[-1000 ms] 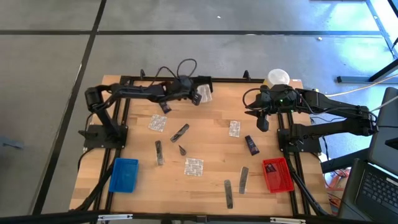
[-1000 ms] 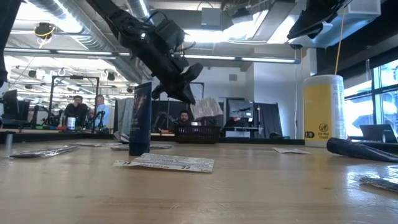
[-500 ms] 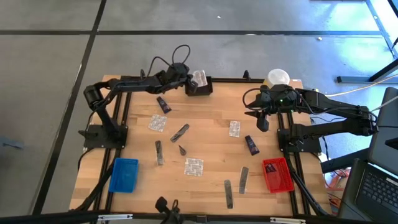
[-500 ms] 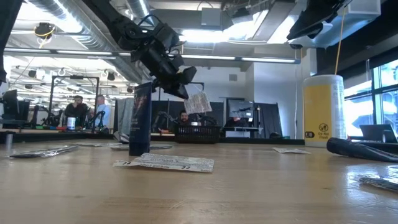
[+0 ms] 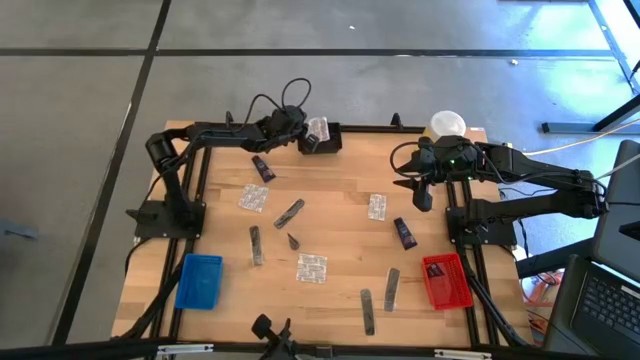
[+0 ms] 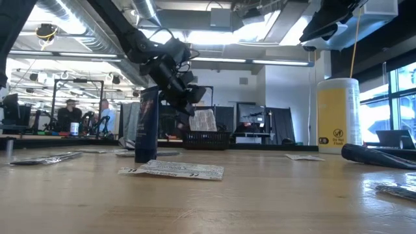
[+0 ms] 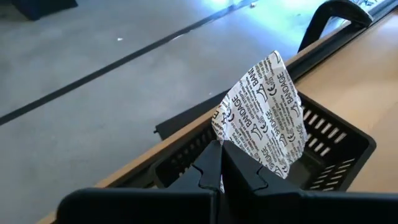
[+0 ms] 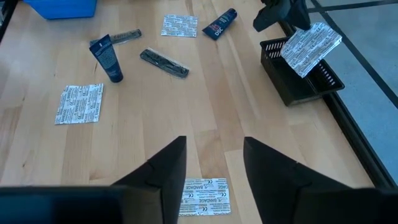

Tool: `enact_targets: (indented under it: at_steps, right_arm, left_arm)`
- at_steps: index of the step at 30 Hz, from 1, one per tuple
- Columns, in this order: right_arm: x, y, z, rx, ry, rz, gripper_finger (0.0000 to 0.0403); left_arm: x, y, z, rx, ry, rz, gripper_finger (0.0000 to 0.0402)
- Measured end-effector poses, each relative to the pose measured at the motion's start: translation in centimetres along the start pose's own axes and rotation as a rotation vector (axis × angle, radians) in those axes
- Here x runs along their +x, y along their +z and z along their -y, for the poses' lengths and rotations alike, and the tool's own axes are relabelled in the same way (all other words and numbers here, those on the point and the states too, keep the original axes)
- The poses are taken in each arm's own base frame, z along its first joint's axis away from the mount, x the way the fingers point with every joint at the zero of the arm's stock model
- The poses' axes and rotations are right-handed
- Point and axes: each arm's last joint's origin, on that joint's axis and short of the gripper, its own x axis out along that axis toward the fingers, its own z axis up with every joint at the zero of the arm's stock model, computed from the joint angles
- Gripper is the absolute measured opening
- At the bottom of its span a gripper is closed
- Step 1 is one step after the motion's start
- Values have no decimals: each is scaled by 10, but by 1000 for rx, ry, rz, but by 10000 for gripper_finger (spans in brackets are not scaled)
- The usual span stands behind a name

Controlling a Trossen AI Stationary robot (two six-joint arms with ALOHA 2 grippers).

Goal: Pick & Place Travel size toiletries
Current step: Put the white bandage into the black bin

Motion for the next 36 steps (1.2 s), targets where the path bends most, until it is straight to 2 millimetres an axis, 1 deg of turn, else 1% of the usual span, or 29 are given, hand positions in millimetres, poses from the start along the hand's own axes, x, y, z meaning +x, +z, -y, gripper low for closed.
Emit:
enact_targets:
  at_steps: [6,12,17,24,26,30,36]
  right_arm:
    - [0,0,0,0,0,0,170]
    - [0,0,0,0,0,0,175]
    - [0,0,0,0,0,0,177]
    - [0,0,0,0,0,0,165]
    - [0,0,0,0,0,0,161]
    - [0,0,0,0,0,0,154]
    - [0,0,0,0,0,0,145]
  left_arm:
    - [0,-1,1,4,-12,-8,2]
    - [11,-17,13,48,-22,-48,2]
    - [11,-15,15,46,-22,-27,2]
    - [15,-20,15,75,-23,-53,5]
    - [14,-19,15,84,-35,-43,10]
    - [14,-18,16,88,-39,-33,32]
    - [14,-18,17,103,-69,-34,97]
